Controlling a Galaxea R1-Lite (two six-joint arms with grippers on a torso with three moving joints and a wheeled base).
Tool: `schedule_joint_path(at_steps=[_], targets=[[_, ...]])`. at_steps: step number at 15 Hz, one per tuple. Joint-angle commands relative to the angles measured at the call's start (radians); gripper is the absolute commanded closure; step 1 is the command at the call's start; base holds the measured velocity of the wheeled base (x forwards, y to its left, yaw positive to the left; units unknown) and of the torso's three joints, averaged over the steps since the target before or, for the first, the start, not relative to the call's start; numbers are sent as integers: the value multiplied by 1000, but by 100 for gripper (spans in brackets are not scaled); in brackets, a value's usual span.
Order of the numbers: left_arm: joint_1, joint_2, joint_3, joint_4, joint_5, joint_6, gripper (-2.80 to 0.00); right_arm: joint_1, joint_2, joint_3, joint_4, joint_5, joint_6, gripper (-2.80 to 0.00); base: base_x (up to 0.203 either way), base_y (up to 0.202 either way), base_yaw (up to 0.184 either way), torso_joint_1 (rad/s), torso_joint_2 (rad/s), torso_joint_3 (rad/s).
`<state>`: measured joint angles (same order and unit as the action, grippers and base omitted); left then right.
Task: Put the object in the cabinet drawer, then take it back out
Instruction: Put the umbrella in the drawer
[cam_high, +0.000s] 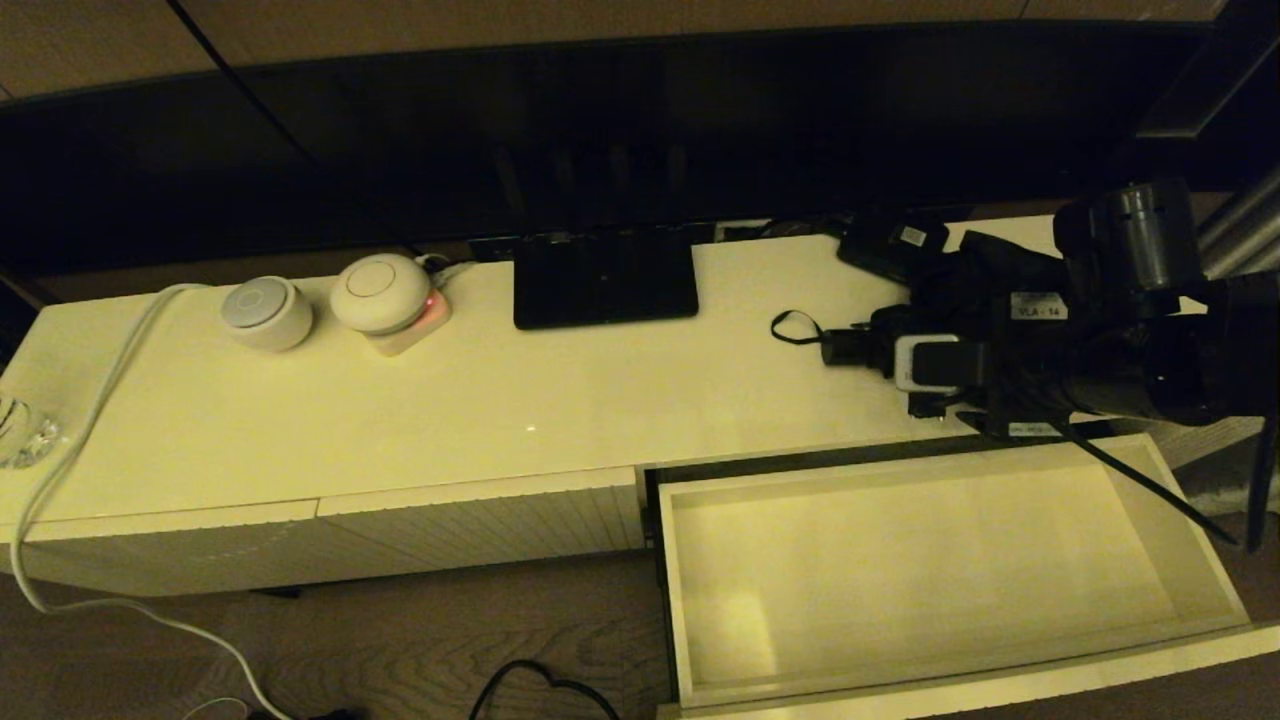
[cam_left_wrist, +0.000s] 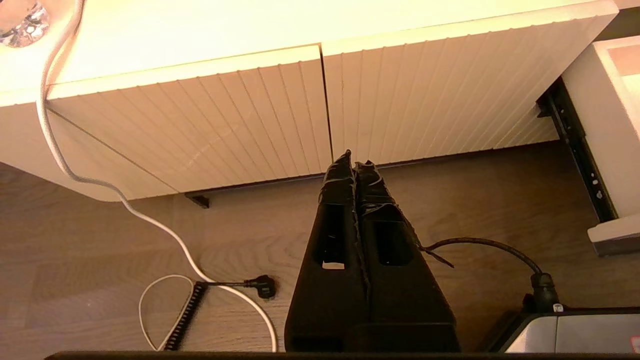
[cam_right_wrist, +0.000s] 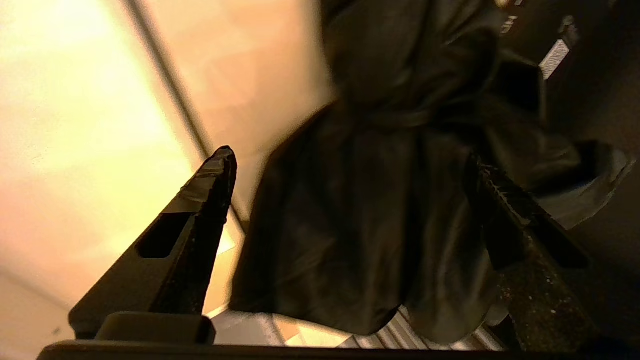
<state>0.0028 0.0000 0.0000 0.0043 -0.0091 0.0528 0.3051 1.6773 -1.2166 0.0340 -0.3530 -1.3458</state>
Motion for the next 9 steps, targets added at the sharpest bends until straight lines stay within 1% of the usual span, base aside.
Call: schedule_joint_path(at_steps=[1, 3, 9], targets=[[0, 0, 3, 0, 0, -1, 0, -12, 47, -57, -3, -8, -15, -280, 0, 0, 0, 0, 0, 0], [0, 0, 3, 0, 0, 0, 0, -18, 58, -76, -12, -26, -50, -280, 0, 0, 0, 0, 0, 0], [0, 0, 3, 0, 0, 0, 0, -18, 91, -98, -41, -24, -52, -280, 0, 0, 0, 0, 0, 0]])
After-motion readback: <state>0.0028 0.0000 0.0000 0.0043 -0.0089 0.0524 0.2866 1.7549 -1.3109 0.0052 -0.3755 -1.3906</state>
